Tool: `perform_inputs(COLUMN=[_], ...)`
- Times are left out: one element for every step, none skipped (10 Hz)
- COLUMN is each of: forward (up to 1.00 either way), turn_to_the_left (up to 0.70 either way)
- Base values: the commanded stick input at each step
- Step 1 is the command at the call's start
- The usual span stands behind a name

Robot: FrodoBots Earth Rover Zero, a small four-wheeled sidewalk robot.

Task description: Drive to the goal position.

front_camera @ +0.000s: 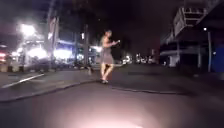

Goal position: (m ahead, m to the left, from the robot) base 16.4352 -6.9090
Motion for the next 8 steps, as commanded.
perform_inputs(forward=[1.0,1.0,1.0,1.0,1.0,1.0,1.0,1.0], turn_to_the_left=[0.0,0.0,0.0,0.0,0.0,0.0,0.0,0.0])
